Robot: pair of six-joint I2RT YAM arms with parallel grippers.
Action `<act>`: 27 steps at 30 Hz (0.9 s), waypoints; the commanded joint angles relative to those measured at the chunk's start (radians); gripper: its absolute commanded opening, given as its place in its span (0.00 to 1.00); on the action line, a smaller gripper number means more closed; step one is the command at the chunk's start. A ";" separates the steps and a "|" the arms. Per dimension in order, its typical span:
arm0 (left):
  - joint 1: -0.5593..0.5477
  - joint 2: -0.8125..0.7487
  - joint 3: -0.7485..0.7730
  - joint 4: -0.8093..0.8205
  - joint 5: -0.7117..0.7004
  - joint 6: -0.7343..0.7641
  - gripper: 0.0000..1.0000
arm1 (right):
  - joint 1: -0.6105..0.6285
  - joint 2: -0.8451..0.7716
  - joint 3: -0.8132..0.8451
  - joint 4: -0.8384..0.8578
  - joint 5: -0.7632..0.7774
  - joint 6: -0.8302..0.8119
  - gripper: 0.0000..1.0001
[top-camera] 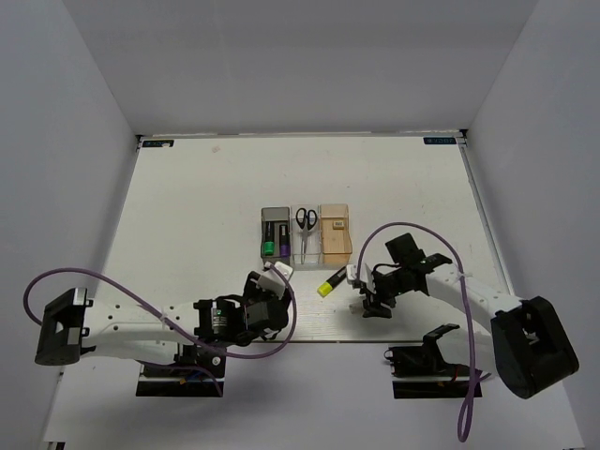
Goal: Sort the stationery into containers
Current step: Grab a piece of stationery with the right arm
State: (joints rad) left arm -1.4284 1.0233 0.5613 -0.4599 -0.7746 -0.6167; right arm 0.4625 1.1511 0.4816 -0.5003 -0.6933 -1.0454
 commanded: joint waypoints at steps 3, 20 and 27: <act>-0.023 -0.043 -0.021 -0.045 -0.063 -0.055 0.70 | 0.048 0.051 -0.038 0.095 0.095 -0.073 0.65; -0.046 -0.029 -0.020 -0.042 -0.084 -0.061 0.70 | 0.091 -0.054 0.153 -0.180 0.045 0.007 0.00; -0.046 0.029 0.003 -0.020 -0.083 -0.045 0.70 | 0.110 0.004 0.425 0.039 0.154 0.516 0.00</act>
State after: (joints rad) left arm -1.4693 1.0351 0.5373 -0.5011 -0.8349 -0.6697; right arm 0.5579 1.1233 0.8482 -0.5648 -0.6109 -0.7815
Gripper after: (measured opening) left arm 0.694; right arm 0.189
